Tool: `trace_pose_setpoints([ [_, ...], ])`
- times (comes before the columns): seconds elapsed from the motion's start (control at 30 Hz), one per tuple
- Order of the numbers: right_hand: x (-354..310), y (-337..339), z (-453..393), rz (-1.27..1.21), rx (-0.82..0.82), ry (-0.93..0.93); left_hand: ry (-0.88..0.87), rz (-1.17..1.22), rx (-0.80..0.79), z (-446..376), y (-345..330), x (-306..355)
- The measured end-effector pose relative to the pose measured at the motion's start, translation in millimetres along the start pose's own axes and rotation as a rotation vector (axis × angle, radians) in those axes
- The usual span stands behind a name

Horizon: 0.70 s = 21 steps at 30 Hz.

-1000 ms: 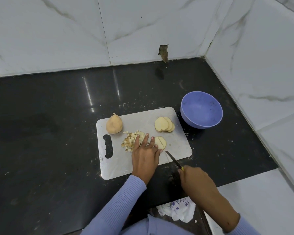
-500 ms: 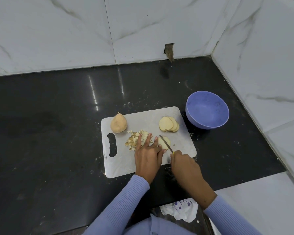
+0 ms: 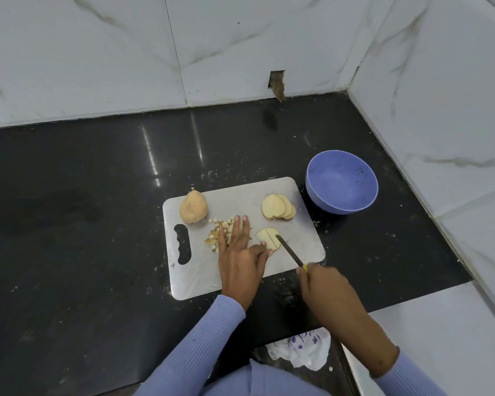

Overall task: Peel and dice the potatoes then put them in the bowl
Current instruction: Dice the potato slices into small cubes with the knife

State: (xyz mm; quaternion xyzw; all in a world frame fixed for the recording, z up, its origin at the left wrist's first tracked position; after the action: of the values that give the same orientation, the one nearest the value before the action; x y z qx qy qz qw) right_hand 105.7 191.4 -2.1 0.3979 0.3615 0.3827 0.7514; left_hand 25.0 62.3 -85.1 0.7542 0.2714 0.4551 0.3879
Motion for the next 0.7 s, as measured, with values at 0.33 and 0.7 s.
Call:
trace_pose_setpoints([
  [0.33,-23.0,-23.9,-29.7,0.073,0.018,0.063,0.121,0.045,0.019,-3.5,1.6,-5.8],
  [0.7,15.0,-28.4,19.5,0.101,-0.055,-0.024,0.176,0.091,-0.041,-6.3,3.8,-8.5],
])
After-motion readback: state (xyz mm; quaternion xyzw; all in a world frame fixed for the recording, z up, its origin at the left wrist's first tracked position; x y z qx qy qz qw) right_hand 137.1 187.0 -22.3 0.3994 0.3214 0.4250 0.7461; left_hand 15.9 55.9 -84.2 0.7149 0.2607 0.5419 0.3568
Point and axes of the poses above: each hand's wrist, its own z-axis away from the middle knuckle, its own y-axis out of the back of the hand, x = y × z, the point moved 2 cm from there along -z, towards the middle knuckle, and after that the axes turned 1 degree about -y, right-handed, at the moved point
